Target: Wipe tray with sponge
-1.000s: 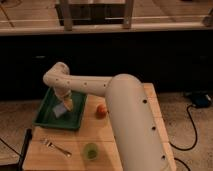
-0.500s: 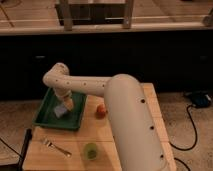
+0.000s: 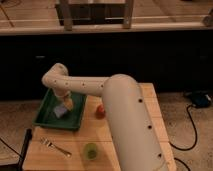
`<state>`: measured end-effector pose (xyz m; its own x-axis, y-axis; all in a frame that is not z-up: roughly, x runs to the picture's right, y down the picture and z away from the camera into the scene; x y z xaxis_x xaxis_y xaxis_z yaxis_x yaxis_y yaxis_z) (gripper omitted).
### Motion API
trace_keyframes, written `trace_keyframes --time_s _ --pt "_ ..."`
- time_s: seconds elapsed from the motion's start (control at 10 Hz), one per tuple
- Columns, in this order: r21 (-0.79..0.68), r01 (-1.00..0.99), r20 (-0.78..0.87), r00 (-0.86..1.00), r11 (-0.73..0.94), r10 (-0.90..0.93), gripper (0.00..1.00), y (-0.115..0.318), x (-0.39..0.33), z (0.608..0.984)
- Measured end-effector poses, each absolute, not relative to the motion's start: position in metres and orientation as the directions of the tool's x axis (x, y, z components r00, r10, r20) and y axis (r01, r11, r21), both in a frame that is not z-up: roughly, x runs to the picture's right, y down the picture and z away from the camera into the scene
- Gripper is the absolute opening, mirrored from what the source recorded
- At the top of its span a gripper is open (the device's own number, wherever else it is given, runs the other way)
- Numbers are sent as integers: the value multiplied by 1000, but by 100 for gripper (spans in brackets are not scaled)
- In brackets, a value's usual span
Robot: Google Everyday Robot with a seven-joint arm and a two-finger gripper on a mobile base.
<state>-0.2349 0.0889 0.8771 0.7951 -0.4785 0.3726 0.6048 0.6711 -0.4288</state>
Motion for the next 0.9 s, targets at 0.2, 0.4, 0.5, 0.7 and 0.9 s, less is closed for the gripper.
trace_keyframes --time_s 0.2,0.4,0.5,0.7,0.9 --pt "-425 610 373 791 669 -484 1 90 -235 878" --pt "-423 613 372 789 667 -489 1 89 -233 881" --pt "-421 615 372 787 667 -492 1 90 -233 881" --pt "-418 620 373 784 665 -497 1 92 -234 882" --pt "-415 623 374 781 663 -500 1 94 -235 882"
